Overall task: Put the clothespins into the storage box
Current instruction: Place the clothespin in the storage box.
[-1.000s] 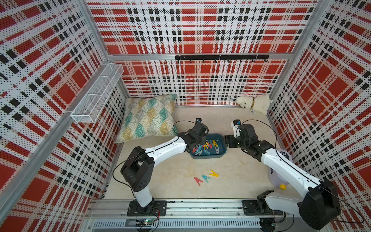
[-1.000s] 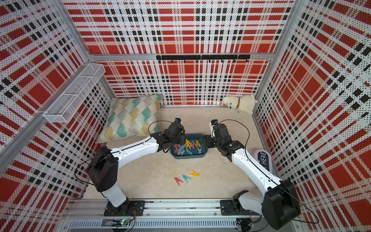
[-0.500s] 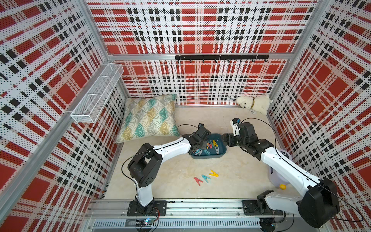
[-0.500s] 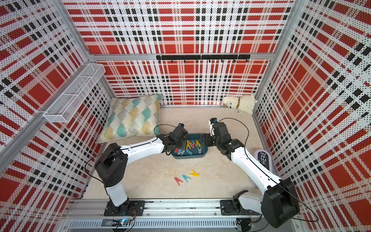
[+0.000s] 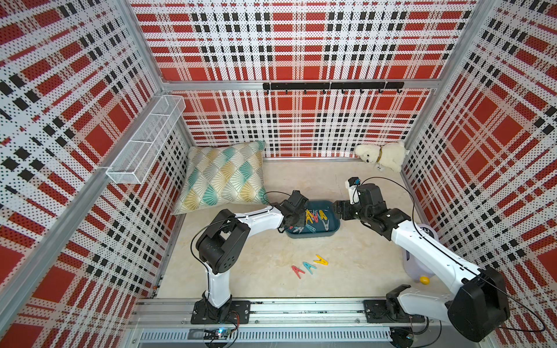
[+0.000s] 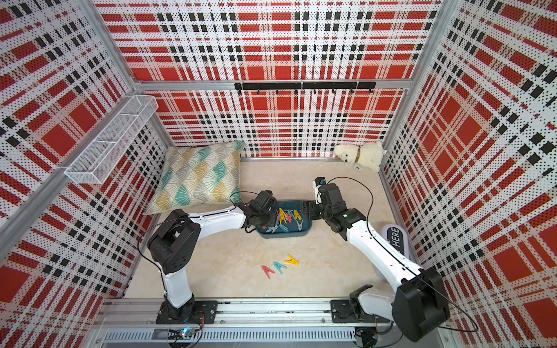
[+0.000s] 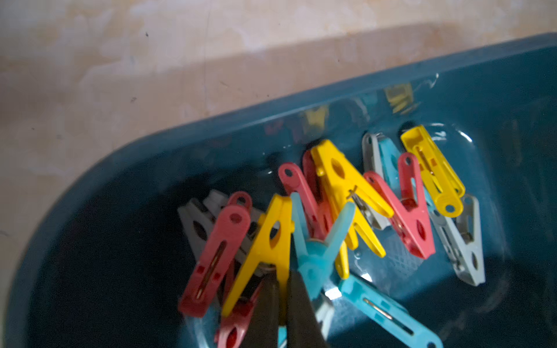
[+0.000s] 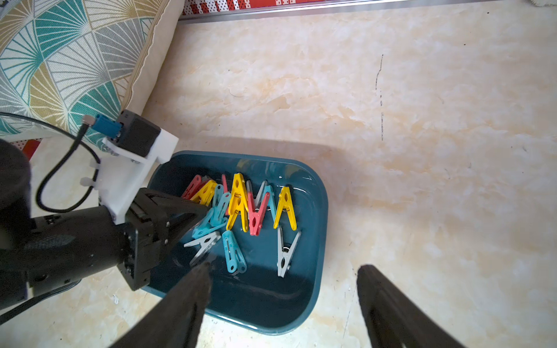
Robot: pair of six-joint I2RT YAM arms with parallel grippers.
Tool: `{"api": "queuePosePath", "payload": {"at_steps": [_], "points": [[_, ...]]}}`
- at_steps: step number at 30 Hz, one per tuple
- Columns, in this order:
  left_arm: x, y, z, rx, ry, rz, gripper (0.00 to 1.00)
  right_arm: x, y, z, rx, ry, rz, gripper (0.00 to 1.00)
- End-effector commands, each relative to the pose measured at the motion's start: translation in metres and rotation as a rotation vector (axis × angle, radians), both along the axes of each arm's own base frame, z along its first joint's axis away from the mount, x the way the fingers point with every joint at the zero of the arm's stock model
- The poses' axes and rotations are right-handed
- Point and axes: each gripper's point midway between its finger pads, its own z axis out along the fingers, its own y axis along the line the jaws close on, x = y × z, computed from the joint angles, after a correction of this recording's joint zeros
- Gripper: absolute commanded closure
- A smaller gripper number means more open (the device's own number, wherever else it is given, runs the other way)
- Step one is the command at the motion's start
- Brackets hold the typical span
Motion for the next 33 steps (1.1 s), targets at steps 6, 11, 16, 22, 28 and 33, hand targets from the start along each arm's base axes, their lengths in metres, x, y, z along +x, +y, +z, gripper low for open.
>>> {"api": "queuePosePath", "payload": {"at_steps": [6, 11, 16, 22, 28, 33], "points": [[0.011, 0.015, -0.019, 0.038, 0.033, 0.068, 0.88, -0.004, 0.000, 0.017, 0.003, -0.047, 0.012, 0.15], [0.008, 0.003, -0.003, 0.005, 0.015, 0.028, 0.77, -0.004, -0.001, 0.018, 0.005, -0.053, 0.008, 0.16], [0.010, -0.015, 0.031, -0.052, -0.031, -0.003, 0.72, -0.003, 0.000, 0.018, 0.006, -0.051, 0.011, 0.16], [0.011, -0.029, 0.077, -0.097, -0.102, -0.031, 0.71, -0.006, -0.003, 0.020, 0.002, -0.057, 0.005, 0.15], [-0.001, -0.029, 0.134, -0.171, -0.198, -0.043, 0.71, -0.008, -0.005, 0.012, -0.019, -0.036, 0.007, 0.15], [-0.033, -0.006, 0.142, -0.152, -0.231, -0.018, 0.71, -0.020, -0.008, -0.003, -0.047, 0.017, 0.025, 0.15]]}}
